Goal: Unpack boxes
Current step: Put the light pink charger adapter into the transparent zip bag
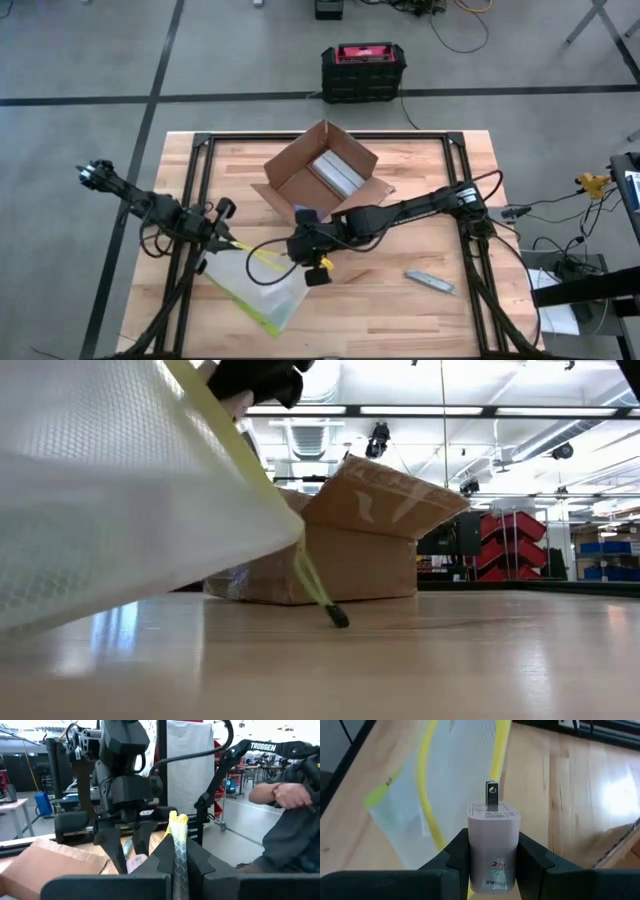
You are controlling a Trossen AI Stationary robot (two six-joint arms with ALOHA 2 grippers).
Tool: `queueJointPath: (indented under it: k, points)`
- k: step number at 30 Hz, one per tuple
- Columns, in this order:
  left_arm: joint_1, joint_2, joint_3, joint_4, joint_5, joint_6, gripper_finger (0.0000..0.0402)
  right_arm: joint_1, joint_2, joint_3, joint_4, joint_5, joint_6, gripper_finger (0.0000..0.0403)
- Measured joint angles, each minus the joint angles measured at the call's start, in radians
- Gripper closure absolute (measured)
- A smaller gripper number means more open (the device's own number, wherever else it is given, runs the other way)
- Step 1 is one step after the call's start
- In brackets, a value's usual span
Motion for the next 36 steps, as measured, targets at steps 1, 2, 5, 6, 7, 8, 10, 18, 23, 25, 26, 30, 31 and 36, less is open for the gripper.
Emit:
queueJointPath:
  k: [1,2,5,6,7,8,10,18,23,25,26,30,31,36]
  points:
    - [0.000,0.005,0.000,-0.001,-0.014,-0.003,0.0401,0.003,0.000,0.011,0.001,0.000,-0.008,0.0313]
    - [0.000,0.009,0.000,-0.002,-0.027,-0.006,0.0402,0.007,0.000,0.023,0.003,0.000,-0.014,0.0313]
    - [0.000,0.027,0.000,0.007,-0.040,-0.007,0.0401,0.019,0.000,0.049,0.006,-0.020,-0.024,0.0313]
    - [0.000,0.032,0.000,0.016,-0.040,-0.001,0.0401,0.020,0.000,0.051,0.011,-0.035,-0.023,0.0313]
    - [0.000,0.035,0.000,0.024,-0.040,0.005,0.0401,0.022,0.000,0.051,0.016,-0.047,-0.018,0.0313]
    - [0.000,0.037,0.000,0.033,-0.040,0.014,0.0401,0.022,0.000,0.046,0.024,-0.055,-0.008,0.0313]
    - [0.000,0.042,0.000,0.058,-0.040,0.037,0.0402,0.018,0.010,0.038,0.039,-0.054,0.001,0.0313]
    - [0.000,0.057,0.000,0.079,-0.073,0.076,0.0401,0.018,0.103,0.037,0.174,-0.053,0.005,0.0313]
    - [0.000,0.095,0.000,0.081,-0.171,0.076,0.0402,0.018,0.148,0.051,0.253,-0.049,-0.053,0.0313]
    - [0.001,0.110,0.000,0.082,-0.193,0.076,0.0401,0.021,0.150,0.054,0.294,-0.048,-0.075,0.0313]
    - [0.002,0.118,0.000,0.085,-0.196,0.076,0.0401,0.022,0.149,0.055,0.310,-0.047,-0.079,0.0313]
    - [0.003,0.137,0.000,0.105,-0.196,0.078,0.0401,0.020,0.160,0.055,0.334,-0.044,-0.089,0.0294]
    - [0.003,0.141,0.000,0.114,-0.196,0.082,0.0401,0.017,0.167,0.055,0.340,-0.044,-0.093,0.0285]
    - [0.003,0.147,0.000,0.139,-0.197,0.106,0.0401,0.016,0.195,0.055,0.364,-0.043,-0.107,0.0253]
